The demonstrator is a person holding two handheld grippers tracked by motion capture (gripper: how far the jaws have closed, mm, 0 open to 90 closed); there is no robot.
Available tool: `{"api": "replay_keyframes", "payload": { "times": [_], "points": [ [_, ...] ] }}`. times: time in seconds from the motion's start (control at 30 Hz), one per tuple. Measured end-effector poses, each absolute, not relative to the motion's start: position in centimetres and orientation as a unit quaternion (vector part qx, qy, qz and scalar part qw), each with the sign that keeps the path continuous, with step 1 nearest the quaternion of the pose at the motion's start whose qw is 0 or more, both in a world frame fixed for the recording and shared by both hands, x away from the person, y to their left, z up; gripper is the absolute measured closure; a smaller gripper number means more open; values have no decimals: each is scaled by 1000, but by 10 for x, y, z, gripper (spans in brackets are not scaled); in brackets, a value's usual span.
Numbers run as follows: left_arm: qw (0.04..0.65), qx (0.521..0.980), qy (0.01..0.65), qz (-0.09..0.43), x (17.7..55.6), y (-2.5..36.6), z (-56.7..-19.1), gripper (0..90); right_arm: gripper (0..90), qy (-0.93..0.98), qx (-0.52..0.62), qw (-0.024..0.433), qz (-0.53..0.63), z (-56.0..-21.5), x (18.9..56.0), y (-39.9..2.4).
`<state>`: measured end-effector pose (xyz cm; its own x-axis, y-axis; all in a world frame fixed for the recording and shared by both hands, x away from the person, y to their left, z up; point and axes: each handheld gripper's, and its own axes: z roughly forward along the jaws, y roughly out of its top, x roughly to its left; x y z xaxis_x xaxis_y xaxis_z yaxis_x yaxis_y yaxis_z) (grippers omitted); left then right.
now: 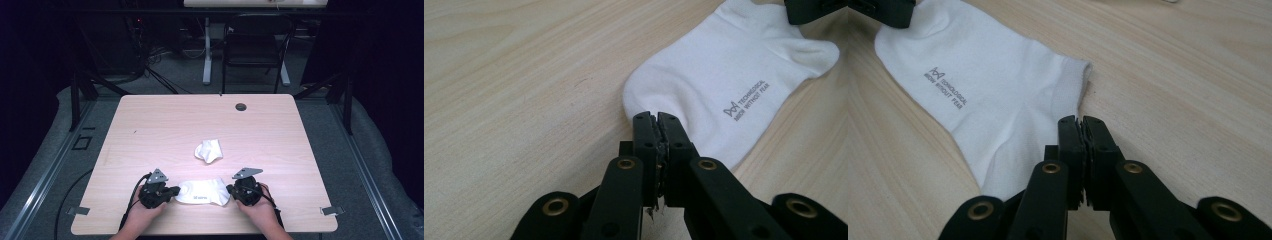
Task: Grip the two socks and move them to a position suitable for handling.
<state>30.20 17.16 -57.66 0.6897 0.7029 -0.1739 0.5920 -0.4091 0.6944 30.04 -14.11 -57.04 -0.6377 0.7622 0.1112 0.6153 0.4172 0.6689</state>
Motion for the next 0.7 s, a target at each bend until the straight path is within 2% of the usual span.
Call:
{"api": "replay_keyframes", "payload": {
  "times": [0.5,0.63,0.7],
  "points": [
    [381,839,382,64,298,167,-578,870,872,835,416,100,346,-569,298,-146],
    [389,835,386,56,299,168,-577,818,840,830,421,98,353,-568,297,-146],
    [394,831,387,58,299,169,-575,760,784,826,423,91,362,-566,297,-146]
  ]
}}
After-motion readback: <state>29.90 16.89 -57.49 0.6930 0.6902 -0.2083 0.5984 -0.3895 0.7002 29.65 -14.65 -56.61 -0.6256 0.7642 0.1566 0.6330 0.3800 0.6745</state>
